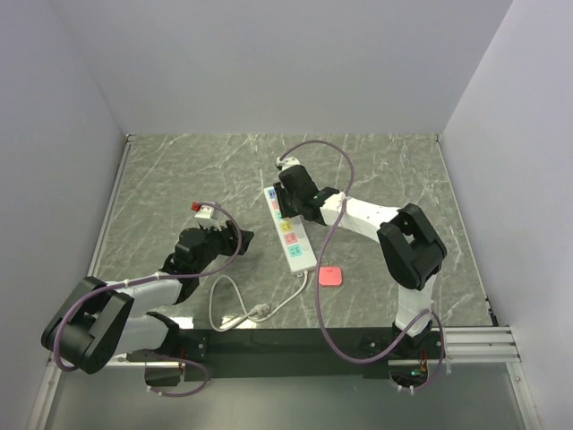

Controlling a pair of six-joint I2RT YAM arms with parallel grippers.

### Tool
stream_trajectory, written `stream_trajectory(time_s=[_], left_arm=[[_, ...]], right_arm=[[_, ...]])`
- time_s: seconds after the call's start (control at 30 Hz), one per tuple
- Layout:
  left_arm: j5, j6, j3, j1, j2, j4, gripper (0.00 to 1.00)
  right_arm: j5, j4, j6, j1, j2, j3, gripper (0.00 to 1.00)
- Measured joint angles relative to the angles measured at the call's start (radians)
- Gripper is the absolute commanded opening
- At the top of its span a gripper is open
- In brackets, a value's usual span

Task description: Insert the plug

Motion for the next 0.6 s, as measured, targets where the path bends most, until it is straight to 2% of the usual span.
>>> stream_trajectory(time_s=[0.6], left_arm=[[0.000,0.000,0.000,0.000,0.000,0.000,0.73]], right_arm=[[0.045,0.013,0.003,0.025,0.027,0.012,0.00]])
